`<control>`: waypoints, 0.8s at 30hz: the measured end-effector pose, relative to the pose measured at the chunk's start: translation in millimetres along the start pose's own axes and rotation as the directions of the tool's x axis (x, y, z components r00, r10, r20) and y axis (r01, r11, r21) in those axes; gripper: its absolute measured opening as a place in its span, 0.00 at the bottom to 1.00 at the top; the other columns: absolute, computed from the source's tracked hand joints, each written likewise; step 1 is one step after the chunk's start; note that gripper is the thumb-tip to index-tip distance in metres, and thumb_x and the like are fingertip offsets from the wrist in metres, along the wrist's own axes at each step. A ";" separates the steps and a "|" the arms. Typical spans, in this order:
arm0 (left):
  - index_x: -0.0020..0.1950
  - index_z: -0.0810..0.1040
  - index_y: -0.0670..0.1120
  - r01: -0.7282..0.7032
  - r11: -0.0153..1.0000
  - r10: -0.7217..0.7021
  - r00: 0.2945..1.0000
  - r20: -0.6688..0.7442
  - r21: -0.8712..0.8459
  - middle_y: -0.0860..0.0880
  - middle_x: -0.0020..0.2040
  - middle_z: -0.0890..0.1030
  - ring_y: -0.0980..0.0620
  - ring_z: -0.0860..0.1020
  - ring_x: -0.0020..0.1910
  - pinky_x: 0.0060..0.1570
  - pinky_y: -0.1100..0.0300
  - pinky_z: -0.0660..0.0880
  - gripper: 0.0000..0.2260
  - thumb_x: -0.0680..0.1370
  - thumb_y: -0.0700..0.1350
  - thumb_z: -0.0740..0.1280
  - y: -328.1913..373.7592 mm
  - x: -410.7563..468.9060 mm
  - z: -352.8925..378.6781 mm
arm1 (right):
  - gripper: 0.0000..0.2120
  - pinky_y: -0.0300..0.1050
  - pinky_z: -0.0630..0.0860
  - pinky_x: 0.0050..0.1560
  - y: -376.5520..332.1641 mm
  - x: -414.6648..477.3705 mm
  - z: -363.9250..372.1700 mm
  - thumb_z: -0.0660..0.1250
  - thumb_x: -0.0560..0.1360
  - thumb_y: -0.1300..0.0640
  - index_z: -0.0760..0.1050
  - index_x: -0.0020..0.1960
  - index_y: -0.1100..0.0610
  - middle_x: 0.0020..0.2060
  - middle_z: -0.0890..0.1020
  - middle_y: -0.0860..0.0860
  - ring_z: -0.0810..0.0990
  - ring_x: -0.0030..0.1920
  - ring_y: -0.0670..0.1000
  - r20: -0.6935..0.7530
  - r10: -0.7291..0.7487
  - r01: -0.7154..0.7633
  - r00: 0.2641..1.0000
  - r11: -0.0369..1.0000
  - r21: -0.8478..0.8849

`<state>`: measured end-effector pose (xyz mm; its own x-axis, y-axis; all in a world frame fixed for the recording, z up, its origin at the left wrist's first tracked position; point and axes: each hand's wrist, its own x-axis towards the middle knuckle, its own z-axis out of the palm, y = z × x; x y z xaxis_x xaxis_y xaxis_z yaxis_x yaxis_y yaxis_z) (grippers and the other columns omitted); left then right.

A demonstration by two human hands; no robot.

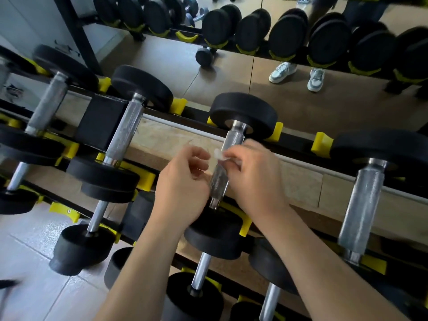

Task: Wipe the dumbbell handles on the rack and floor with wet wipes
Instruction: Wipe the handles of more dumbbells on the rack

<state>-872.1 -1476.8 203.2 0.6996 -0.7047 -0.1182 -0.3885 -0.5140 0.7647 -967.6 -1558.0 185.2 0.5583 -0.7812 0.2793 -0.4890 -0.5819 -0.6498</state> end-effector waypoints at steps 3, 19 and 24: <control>0.46 0.78 0.55 -0.009 0.998 0.012 0.999 -0.043 0.070 0.59 0.42 0.80 0.62 0.77 0.45 0.43 0.68 0.72 0.14 0.73 0.35 0.66 -1.3 -24.1 -1.2 | 0.03 0.36 0.73 0.38 -5.3 -14.0 2.5 0.70 0.74 0.59 0.82 0.46 0.54 0.41 0.78 0.48 0.76 0.39 0.46 0.223 -0.103 0.119 0.969 0.991 -0.061; 0.41 0.83 0.45 0.209 0.406 -0.096 0.978 0.185 -0.890 0.43 0.41 0.82 0.48 0.79 0.36 0.37 0.59 0.77 0.07 0.69 0.34 0.70 111.1 -145.6 -48.6 | 0.09 0.46 0.77 0.46 -56.5 -88.0 -198.9 0.70 0.67 0.57 0.83 0.45 0.57 0.39 0.84 0.53 0.80 0.42 0.51 0.511 0.447 -0.643 0.735 0.218 0.734; 0.36 0.73 0.41 0.376 0.281 -0.007 0.921 0.390 -0.883 0.43 0.38 0.75 0.51 0.73 0.32 0.32 0.63 0.70 0.11 0.63 0.29 0.55 135.4 -182.1 -58.8 | 0.04 0.47 0.77 0.41 -76.2 -105.8 -244.6 0.64 0.77 0.61 0.78 0.48 0.58 0.40 0.83 0.56 0.83 0.41 0.53 0.523 0.512 -0.566 0.682 -0.083 0.820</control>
<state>-1016.9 -1389.3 365.6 0.4127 -0.8363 -0.3610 0.6833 0.0221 0.7298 -1153.3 -1486.4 378.0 0.4806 -0.7122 -0.5117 0.2739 0.6762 -0.6839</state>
